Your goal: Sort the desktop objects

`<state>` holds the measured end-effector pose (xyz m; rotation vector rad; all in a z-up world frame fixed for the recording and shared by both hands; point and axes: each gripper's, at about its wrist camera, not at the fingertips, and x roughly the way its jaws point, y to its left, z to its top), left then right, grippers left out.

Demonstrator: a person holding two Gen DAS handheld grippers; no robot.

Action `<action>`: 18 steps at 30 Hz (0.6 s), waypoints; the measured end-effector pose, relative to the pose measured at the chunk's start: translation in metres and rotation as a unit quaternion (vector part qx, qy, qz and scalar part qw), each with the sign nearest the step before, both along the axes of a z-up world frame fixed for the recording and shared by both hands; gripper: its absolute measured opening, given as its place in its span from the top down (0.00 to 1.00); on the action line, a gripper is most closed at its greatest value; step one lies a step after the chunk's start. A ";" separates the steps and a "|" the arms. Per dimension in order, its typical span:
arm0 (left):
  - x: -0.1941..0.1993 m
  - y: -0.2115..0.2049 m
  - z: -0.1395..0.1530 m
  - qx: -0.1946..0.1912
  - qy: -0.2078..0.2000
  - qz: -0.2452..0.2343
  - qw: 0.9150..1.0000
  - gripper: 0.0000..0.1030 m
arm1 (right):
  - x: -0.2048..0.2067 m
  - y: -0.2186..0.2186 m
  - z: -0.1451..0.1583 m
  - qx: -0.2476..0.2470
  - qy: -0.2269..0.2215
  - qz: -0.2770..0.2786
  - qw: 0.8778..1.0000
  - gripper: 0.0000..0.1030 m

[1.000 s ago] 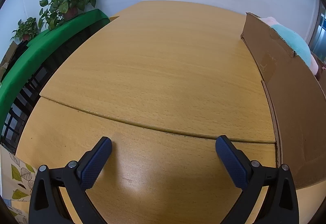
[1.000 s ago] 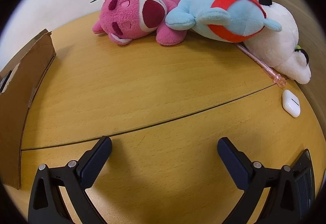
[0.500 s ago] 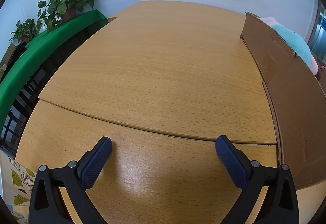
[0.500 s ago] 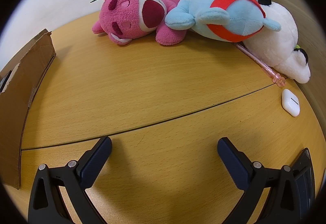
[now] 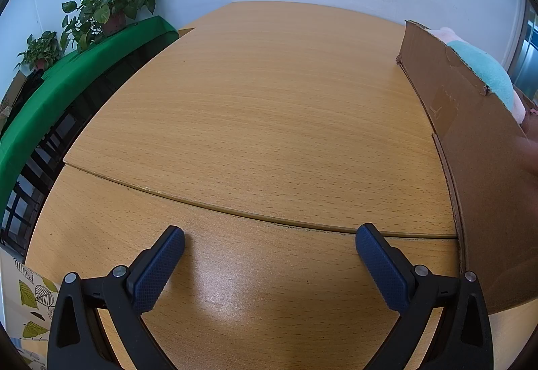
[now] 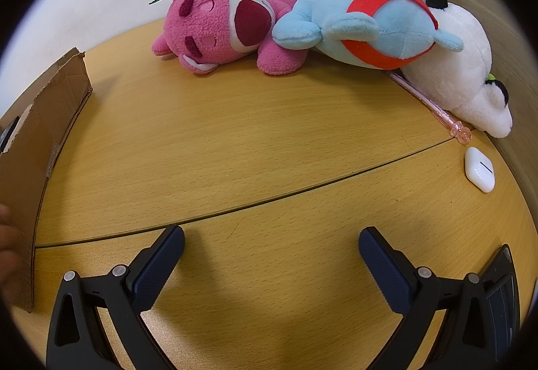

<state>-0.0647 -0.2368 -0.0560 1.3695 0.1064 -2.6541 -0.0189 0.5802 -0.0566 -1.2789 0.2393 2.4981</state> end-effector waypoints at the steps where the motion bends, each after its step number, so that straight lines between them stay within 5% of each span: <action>1: 0.000 0.000 0.000 0.000 0.000 0.000 1.000 0.00 | 0.000 0.001 0.001 0.000 0.000 0.000 1.000 0.00; 18: 0.000 0.000 0.000 0.000 0.000 0.000 1.000 0.00 | 0.000 -0.002 -0.001 0.000 0.001 0.000 1.000 0.00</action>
